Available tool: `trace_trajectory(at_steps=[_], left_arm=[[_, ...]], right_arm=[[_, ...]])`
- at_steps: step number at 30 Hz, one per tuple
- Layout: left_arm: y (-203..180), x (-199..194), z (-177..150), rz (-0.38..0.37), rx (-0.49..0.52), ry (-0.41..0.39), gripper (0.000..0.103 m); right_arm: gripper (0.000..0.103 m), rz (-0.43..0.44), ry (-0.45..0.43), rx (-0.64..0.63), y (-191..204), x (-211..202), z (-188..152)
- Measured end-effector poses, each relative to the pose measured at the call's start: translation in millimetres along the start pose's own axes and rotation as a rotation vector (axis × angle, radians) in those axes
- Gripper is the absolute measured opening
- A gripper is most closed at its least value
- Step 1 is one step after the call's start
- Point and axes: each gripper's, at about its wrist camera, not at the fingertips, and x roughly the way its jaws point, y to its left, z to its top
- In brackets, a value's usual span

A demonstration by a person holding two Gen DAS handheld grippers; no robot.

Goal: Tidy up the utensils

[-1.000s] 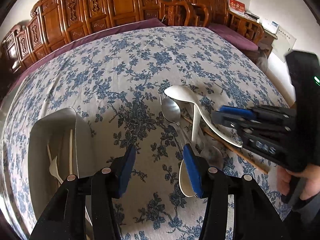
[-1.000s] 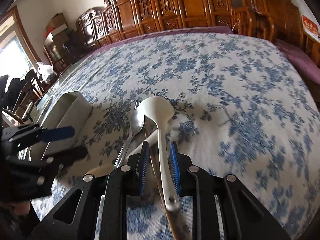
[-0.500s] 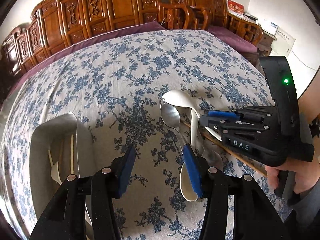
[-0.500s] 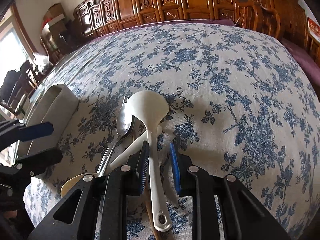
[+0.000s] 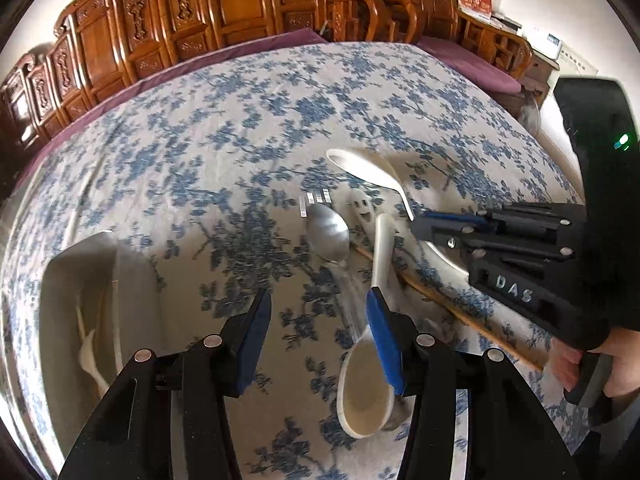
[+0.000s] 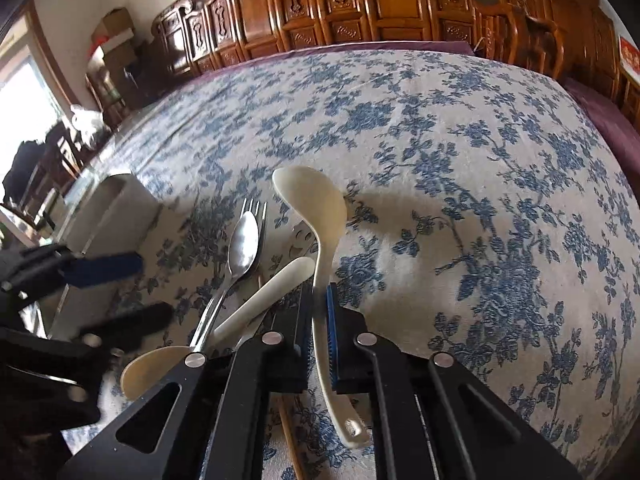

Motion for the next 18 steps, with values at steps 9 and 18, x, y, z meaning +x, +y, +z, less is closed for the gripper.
trace_trajectory(at_steps=[9, 18], left_arm=[[-23.0, 13.0, -0.1, -0.016, 0.035, 0.047, 0.030], [-19.3, 22.0, -7.2, 0.034, 0.045, 0.094, 0.030]], right_arm=[[0.002, 0.005, -0.036, 0.040, -13.2, -11.9, 3.0], [0.002, -0.004, -0.035, 0.038, -15.0, -12.9, 1.7]])
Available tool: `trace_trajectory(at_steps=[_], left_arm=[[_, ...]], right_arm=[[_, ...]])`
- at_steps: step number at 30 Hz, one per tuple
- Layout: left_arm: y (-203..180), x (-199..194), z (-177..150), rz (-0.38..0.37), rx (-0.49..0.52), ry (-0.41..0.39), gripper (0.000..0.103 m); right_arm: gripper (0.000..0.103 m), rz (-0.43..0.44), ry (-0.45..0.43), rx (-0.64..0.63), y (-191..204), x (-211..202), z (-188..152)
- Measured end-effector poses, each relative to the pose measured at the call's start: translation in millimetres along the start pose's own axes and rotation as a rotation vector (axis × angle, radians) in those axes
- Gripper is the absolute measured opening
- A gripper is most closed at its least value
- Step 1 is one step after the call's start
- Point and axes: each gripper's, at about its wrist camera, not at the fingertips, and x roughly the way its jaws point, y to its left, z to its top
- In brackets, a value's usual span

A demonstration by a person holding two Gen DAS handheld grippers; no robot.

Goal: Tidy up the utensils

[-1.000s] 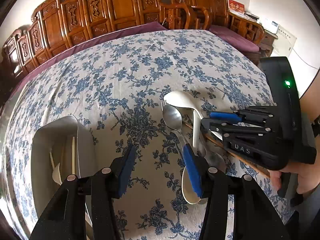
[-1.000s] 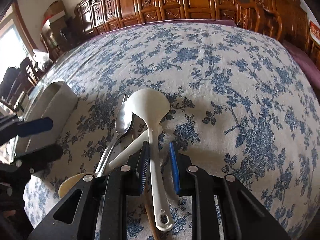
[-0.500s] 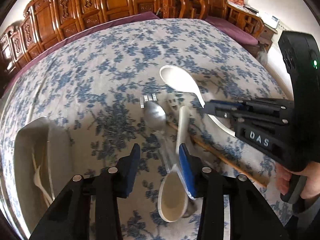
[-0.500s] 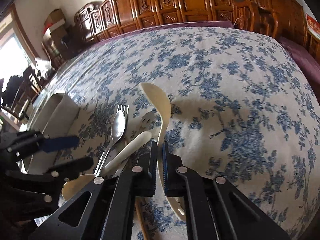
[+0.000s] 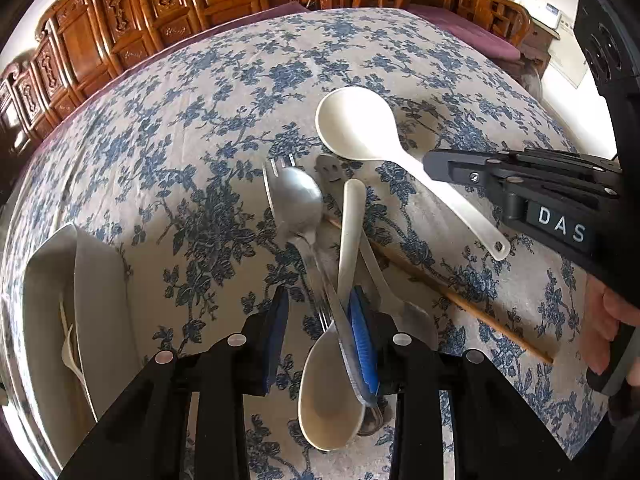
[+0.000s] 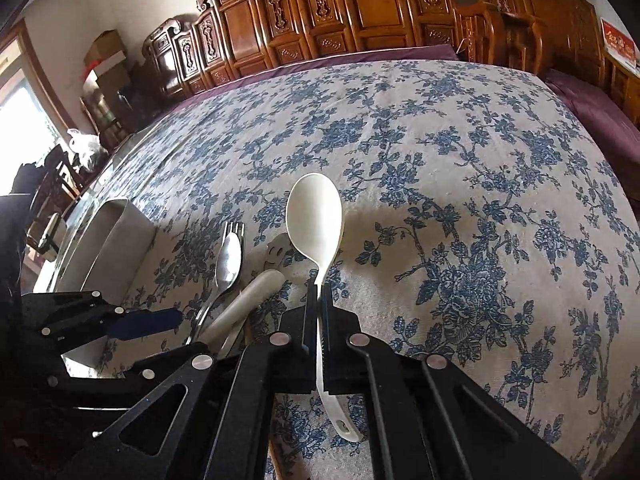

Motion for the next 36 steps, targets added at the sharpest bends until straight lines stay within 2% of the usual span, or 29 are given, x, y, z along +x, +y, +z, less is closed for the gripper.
trace_trajectory(at_steps=[3, 5, 11, 19, 24, 33, 36], left_arm=[[7.6, -1.7, -0.5, 0.005, -0.020, 0.000, 0.019], [13.7, -2.0, -2.3, 0.005, -0.035, 0.000, 0.016], [35.5, 0.4, -6.3, 0.014, -0.082, 0.009, 0.016], [48.6, -9.1, 4.0, 0.036, -0.083, -0.042, 0.016], [56.2, -17.4, 8.5, 0.019, -0.099, -0.077, 0.016], [54.9, 9.7, 12.1, 0.030, -0.037, 0.012, 0.016], [54.4, 14.1, 16.1, 0.022, -0.031, 0.015, 0.016]], right_arm=[[0.002, -0.006, 0.000, -0.009, 1.1, 0.2, -0.7], [0.002, -0.008, 0.000, -0.011, 1.1, 0.1, -0.4], [0.002, -0.009, 0.000, -0.013, 1.7, 0.4, -0.3], [0.002, -0.009, -0.001, -0.018, 3.0, 0.9, -1.0], [0.002, -0.012, 0.000, -0.026, 4.4, 1.7, 0.3], [0.002, -0.012, 0.001, -0.035, 6.3, 2.7, 0.3], [0.002, -0.012, 0.002, -0.037, 6.0, 3.0, 0.4]])
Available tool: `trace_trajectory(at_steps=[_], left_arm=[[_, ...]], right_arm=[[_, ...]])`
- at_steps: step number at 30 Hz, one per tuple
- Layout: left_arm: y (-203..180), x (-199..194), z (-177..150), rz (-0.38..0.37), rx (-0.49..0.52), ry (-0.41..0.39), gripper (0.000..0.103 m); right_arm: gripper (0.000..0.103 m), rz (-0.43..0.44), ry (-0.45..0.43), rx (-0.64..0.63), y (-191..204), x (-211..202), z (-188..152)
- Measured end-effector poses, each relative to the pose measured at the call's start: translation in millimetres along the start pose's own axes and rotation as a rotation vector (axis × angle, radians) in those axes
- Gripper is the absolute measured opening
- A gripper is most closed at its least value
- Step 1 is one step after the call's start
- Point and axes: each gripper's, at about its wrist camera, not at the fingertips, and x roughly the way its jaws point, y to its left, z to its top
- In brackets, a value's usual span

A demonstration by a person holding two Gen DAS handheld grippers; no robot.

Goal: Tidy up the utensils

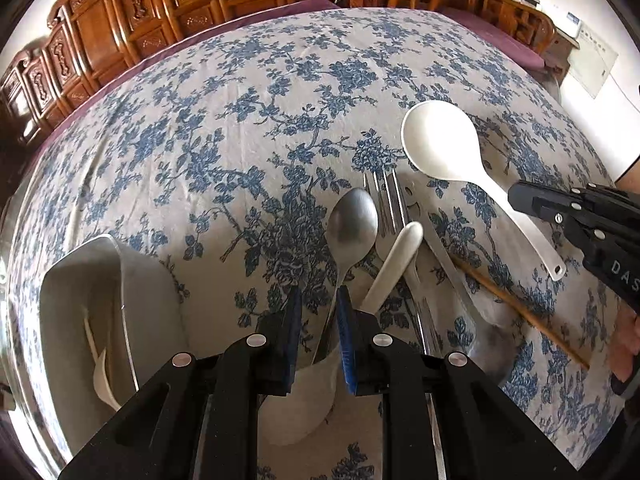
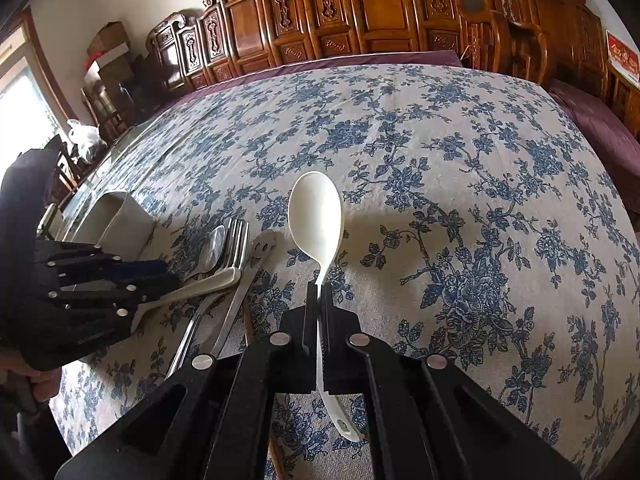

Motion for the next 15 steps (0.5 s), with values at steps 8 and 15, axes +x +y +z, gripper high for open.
trace_trajectory(at_steps=[8, 15], left_arm=[[-7.2, 5.6, 17.9, -0.030, 0.012, -0.027, 0.031], [-0.2, 15.3, 31.3, -0.054, -0.014, -0.040, 0.031]], right_arm=[[0.002, -0.001, 0.000, -0.003, 0.2, -0.1, -0.2], [0.002, -0.001, 0.000, -0.009, 1.4, 0.0, -0.5]])
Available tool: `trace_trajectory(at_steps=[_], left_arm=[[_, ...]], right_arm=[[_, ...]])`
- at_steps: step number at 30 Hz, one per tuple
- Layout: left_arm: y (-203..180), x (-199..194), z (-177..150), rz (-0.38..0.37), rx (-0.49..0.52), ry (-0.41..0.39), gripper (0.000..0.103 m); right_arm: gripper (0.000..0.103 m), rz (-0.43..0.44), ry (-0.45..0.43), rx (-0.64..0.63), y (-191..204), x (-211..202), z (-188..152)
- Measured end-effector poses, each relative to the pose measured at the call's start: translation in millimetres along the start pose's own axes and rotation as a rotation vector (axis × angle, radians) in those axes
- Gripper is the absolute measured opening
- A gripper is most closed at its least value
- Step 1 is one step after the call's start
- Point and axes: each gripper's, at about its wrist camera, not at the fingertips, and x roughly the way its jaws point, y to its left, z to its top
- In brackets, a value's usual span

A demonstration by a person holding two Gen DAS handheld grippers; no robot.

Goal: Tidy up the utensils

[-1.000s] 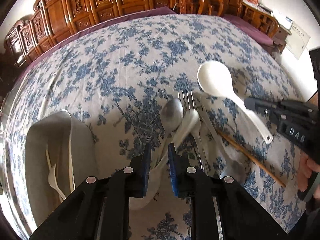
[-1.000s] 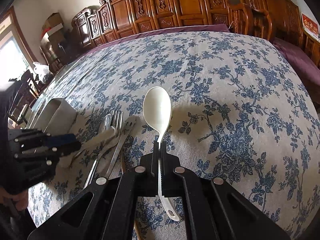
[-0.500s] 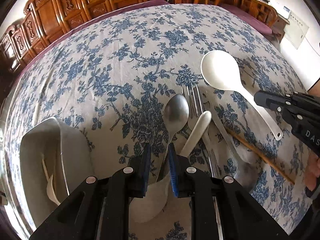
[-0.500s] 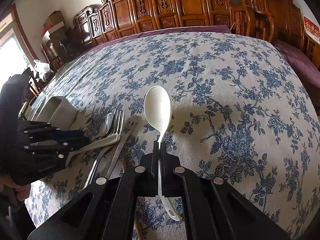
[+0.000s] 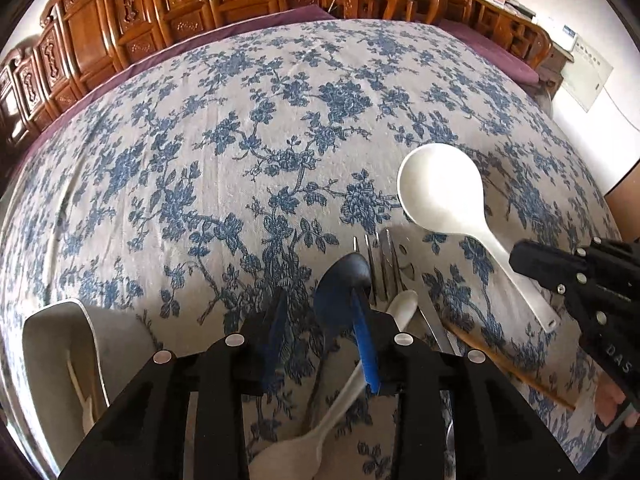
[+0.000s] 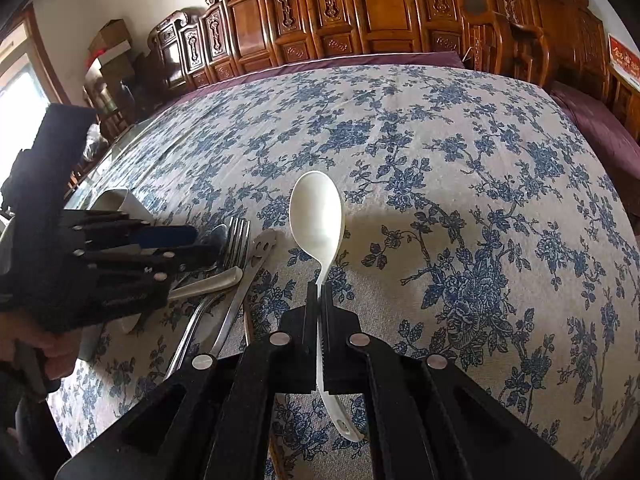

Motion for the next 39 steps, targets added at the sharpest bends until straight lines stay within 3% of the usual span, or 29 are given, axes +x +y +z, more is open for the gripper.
trace_trajectory(at_steps=[6, 10, 18, 27, 29, 32, 36, 39], left_arm=[[1.9, 2.6, 2.3, -0.036, -0.008, 0.004, 0.031], [-0.3, 3.2, 1.1, -0.076, -0.012, 0.003, 0.018], [-8.0, 4.6, 2.9, -0.048, 0.029, 0.015, 0.018], [-5.3, 8.6, 8.9, -0.069, 0.031, 0.019, 0.028], [-7.6, 9.1, 9.5, -0.087, 0.044, 0.022, 0.039], [-18.7, 10.2, 7.6, -0.063, 0.097, 0.012, 0.043], [-22.3, 9.5, 6.2, -0.055, 0.102, -0.005, 0.043], [-24.5, 8.7, 5.8, -0.053, 0.112, -0.017, 0.035]], right_arm=[[0.002, -0.001, -0.001, -0.002, 0.2, 0.5, -0.6], [0.002, 0.000, 0.000, -0.004, 0.2, 0.2, -0.4], [0.002, 0.001, 0.000, -0.006, 0.6, 0.6, -0.7], [0.002, 0.002, 0.000, -0.007, 0.3, 0.3, -0.8], [0.002, 0.001, 0.000, -0.007, 0.3, 0.2, -0.8], [0.002, 0.000, 0.000, -0.007, 0.2, 0.2, -0.7], [0.002, 0.001, 0.000, -0.007, 0.3, 0.1, -0.8], [0.002, 0.001, 0.000, -0.008, 0.3, 0.1, -0.8]])
